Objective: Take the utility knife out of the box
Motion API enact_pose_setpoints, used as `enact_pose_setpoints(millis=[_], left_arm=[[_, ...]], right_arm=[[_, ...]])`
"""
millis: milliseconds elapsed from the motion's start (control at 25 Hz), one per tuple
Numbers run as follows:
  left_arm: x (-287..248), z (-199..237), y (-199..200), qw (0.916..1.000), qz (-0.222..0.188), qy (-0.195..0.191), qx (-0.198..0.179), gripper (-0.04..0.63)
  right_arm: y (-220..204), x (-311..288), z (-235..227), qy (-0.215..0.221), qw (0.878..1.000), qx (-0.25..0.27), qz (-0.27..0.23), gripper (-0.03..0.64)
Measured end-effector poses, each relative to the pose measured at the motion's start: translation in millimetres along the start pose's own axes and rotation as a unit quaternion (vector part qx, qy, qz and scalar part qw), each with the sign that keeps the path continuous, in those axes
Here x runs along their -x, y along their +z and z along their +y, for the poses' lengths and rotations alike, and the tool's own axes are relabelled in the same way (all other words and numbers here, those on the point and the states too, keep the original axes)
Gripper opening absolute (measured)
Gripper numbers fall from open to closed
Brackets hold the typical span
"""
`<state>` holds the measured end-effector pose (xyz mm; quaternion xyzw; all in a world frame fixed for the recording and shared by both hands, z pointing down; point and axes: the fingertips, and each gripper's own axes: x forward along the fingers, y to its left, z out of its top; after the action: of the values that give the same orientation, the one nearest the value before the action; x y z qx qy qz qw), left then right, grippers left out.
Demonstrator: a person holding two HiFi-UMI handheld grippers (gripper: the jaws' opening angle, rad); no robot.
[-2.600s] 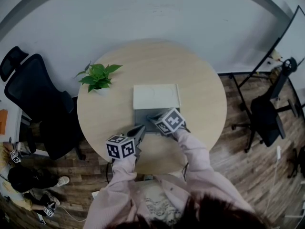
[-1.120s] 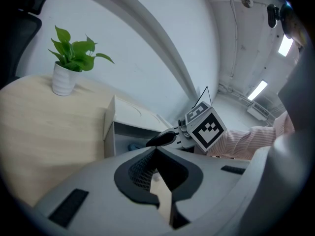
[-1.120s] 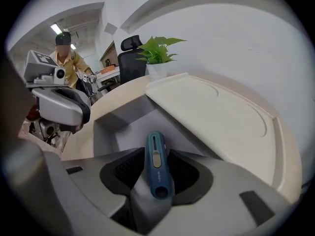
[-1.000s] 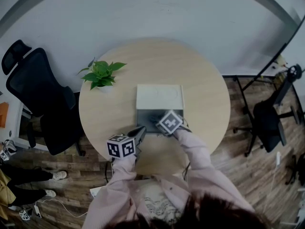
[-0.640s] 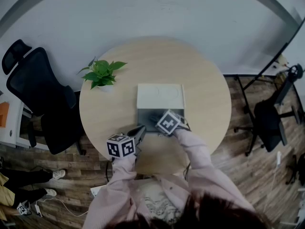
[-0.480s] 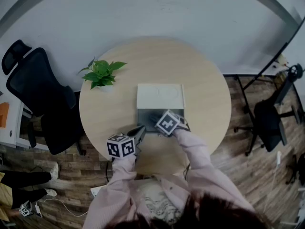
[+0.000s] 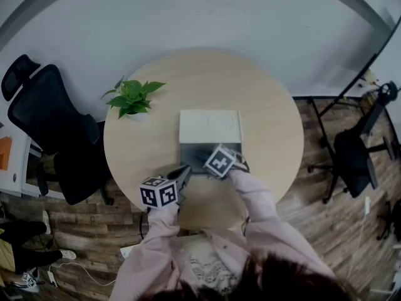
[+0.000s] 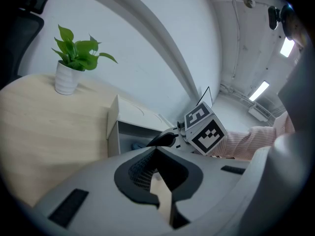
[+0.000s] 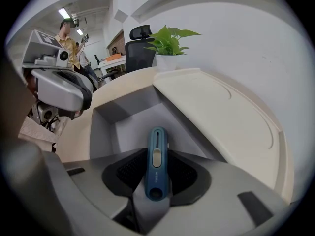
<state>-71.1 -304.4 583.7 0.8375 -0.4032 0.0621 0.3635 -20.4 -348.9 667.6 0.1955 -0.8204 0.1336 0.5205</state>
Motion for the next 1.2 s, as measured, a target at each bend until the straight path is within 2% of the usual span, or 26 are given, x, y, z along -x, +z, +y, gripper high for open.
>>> enact_pose_setpoints(millis=[200, 360, 1200], left_arm=[[1, -1, 0, 1.0000, 0.000, -0.001, -0.002, 0.006], [3, -1, 0, 1.0000, -0.001, -0.002, -0.001, 0.006], [8, -8, 0, 0.9998, -0.005, -0.014, -0.011, 0.006]], right_arm=[[-2, -1, 7, 0.016, 1.000, -0.007, 0.003, 0.143], [1, 0, 4, 0.006, 1.000, -0.004, -0.007, 0.141], [19, 30, 4, -0.011, 0.994, -0.040, -0.104, 0.138]])
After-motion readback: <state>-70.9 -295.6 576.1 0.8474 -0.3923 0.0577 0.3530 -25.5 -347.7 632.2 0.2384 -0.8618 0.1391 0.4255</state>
